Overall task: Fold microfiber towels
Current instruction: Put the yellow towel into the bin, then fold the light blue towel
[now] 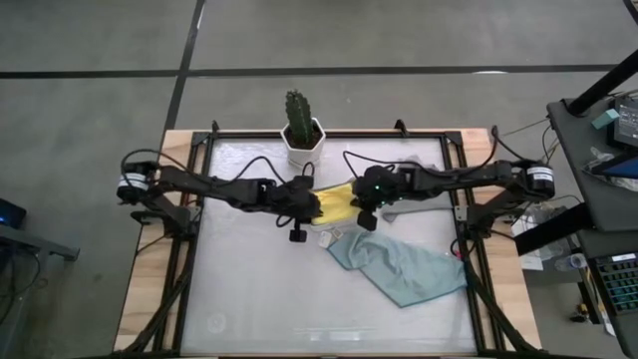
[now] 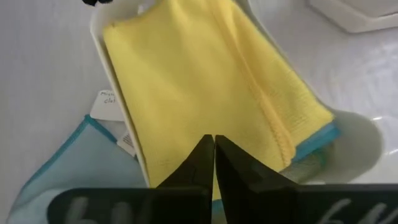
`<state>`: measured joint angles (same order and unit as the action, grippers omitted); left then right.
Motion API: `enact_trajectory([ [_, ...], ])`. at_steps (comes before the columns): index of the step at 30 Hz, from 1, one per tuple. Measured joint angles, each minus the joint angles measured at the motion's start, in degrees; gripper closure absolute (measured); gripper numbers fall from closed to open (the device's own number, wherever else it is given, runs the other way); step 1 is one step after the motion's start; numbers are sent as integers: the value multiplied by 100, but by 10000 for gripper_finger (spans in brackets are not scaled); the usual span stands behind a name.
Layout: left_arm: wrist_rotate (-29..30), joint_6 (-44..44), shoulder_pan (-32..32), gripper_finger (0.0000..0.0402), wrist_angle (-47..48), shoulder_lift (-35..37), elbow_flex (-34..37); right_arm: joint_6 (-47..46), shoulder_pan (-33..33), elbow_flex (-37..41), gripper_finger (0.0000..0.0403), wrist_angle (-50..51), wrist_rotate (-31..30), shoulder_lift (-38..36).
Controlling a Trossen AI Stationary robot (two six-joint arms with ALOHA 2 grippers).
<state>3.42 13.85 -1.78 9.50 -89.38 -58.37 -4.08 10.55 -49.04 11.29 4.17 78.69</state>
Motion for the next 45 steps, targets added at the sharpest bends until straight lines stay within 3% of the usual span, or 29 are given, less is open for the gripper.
enact_trajectory([
  [7,229,228,-17,391,-39,150,-2,22,45,0,394,-173,-180,-201],
  [11,694,297,-129,391,-247,-70,32,22,178,0,394,-504,-182,-170],
  [18,759,29,-356,391,-298,-517,57,85,417,-4,394,-940,-193,311],
  [23,761,-7,-391,391,-316,-738,57,97,474,-4,394,-781,-877,728],
  [26,758,-9,-389,391,-280,-778,59,107,476,-4,394,-768,-914,760],
  [35,760,-20,-354,391,-284,-381,52,22,383,-4,394,-385,-885,126],
  [45,760,-292,-69,391,-286,17,11,-364,-281,-4,394,-101,-875,-669],
])
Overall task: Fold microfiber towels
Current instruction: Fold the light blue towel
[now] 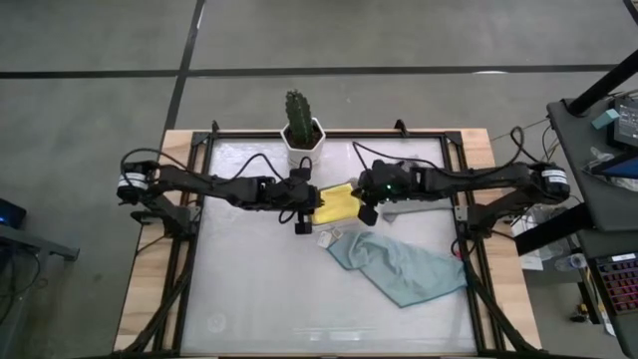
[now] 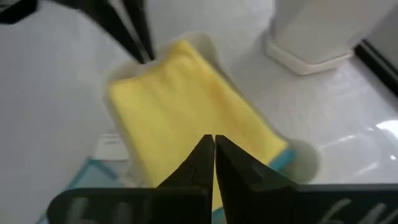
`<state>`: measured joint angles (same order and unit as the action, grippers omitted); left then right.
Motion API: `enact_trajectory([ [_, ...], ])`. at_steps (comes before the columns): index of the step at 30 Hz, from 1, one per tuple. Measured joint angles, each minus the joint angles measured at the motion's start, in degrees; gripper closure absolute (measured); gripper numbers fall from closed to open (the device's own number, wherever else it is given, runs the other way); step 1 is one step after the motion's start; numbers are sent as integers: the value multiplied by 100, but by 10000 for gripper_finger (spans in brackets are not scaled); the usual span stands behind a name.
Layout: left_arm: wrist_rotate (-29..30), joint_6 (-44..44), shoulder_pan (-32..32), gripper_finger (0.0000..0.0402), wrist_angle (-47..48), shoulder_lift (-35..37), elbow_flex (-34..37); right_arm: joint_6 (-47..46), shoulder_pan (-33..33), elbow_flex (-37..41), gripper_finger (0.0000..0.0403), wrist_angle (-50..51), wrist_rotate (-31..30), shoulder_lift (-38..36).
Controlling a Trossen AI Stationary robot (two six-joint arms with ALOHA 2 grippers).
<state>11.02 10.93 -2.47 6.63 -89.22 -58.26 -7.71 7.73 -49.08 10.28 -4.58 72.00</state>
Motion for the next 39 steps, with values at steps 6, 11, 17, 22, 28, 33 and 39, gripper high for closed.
enact_trajectory([
  [6,-2,-165,385,391,-20,9,0,-424,-727,0,394,224,33,-118],
  [11,-4,-168,818,391,-176,7,0,-602,-1425,0,372,411,295,-27],
  [17,-6,-258,1286,391,-710,7,0,-1021,-2218,0,300,449,422,294],
  [22,0,-733,1672,391,-938,7,-18,-769,-2739,0,240,447,401,917],
  [28,717,-957,2496,391,-1140,-1,-20,-944,-2923,2,221,445,-264,1637],
  [33,1645,-908,3169,391,-1174,-1,-22,-1075,-2925,2,231,397,-574,1955],
  [39,1977,-909,3440,391,-1175,-1,-22,-1052,-2926,-9,286,52,-772,2282],
])
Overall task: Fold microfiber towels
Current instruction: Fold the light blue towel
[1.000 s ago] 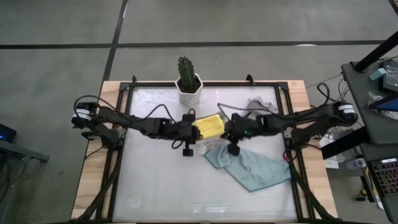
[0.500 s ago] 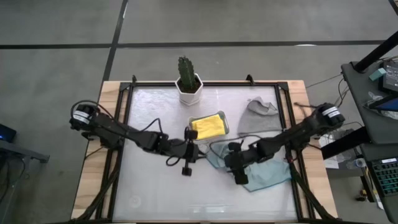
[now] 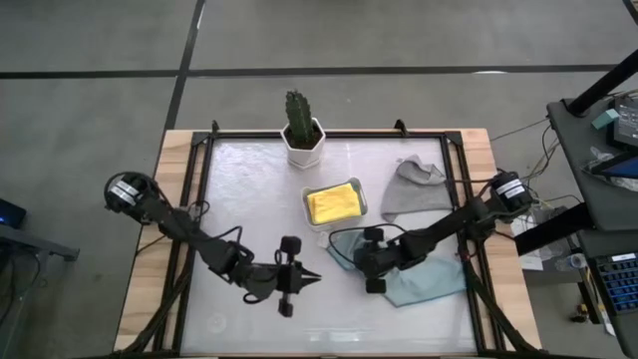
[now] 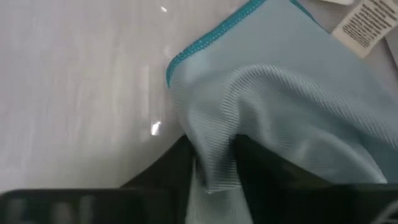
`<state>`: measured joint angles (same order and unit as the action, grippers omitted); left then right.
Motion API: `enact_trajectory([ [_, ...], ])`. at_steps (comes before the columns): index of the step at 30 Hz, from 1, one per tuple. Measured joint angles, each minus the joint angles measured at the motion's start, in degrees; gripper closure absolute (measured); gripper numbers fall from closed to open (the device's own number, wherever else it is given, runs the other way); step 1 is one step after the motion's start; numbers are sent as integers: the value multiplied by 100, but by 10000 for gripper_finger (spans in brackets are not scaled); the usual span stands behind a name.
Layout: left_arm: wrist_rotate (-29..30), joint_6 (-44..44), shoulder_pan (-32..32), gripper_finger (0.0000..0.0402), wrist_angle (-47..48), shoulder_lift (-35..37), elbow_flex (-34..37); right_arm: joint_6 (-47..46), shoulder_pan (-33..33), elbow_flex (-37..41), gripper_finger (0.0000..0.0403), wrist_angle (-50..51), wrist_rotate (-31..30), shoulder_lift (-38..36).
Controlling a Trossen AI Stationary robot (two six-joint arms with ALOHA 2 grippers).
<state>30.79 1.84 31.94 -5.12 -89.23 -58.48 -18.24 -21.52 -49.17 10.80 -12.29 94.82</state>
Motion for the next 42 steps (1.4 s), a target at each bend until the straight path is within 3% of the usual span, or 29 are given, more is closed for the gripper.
enact_trajectory([
  [6,6,-100,-6,379,10,0,13,242,-74,16,384,-291,16,-106],
  [18,0,-363,38,214,314,-157,194,-258,-122,15,389,-1056,25,-1349],
  [24,21,-1026,76,155,-34,-313,445,-496,-122,15,389,-1488,24,-1409],
  [32,121,-1368,71,143,-1102,-976,493,-598,-122,14,390,-1988,16,-1351],
  [37,67,-1851,70,143,-1204,-1163,433,-783,-122,11,390,-1966,-27,-1324],
  [42,122,-2132,32,143,-1204,-1198,448,-1138,-122,11,390,-2014,-464,-1300],
])
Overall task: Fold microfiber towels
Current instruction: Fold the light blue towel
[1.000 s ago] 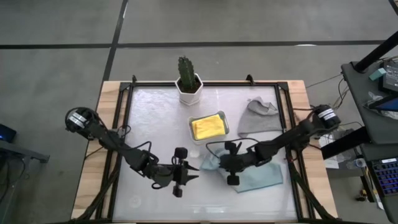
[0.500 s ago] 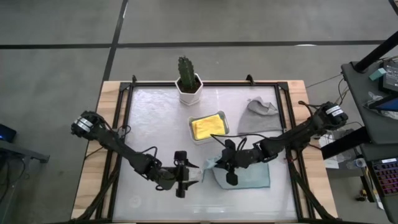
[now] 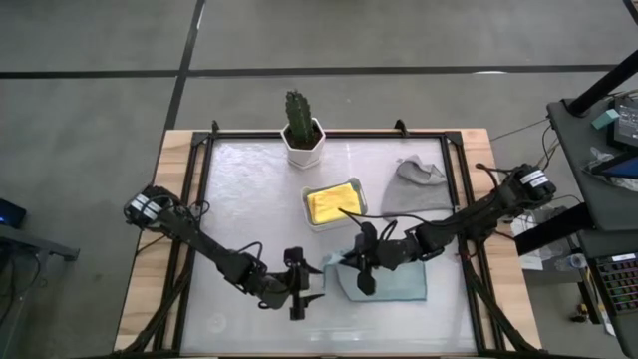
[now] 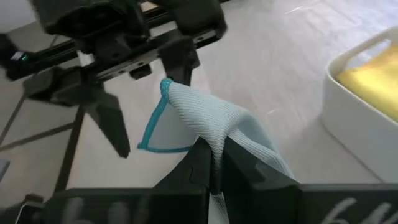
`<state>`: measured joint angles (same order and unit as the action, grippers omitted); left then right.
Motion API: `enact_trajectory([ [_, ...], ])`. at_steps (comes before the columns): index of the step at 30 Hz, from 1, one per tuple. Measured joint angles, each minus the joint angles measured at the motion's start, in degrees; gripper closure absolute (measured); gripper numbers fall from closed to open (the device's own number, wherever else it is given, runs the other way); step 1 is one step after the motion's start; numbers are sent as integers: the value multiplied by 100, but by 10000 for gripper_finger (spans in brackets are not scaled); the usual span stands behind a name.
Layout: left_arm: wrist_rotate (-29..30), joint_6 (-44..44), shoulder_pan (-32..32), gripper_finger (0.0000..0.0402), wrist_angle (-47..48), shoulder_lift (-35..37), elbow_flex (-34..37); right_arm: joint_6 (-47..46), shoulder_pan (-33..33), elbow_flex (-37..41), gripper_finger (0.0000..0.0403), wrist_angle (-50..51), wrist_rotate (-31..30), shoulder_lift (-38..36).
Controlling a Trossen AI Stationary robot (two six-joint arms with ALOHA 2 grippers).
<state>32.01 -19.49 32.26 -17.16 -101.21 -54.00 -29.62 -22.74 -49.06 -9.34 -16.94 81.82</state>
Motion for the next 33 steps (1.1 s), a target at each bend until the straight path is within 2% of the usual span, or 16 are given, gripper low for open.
enact_trajectory([
  [4,248,-14,-66,153,17,0,0,-136,0,0,390,-32,-130,52],
  [7,268,43,-81,183,17,0,0,-147,0,0,390,-71,-130,94],
  [10,263,76,-78,241,25,0,4,-125,0,0,390,-129,-128,132],
  [15,177,403,-70,374,166,0,15,-49,0,0,390,-218,-128,168],
  [16,144,505,-65,387,161,0,15,-47,0,-2,390,-216,-128,170],
  [25,155,1828,120,400,114,232,-197,-18,0,0,390,-312,-114,190],
  [33,299,2164,161,401,-60,685,-190,-16,0,0,390,-341,-112,190],
])
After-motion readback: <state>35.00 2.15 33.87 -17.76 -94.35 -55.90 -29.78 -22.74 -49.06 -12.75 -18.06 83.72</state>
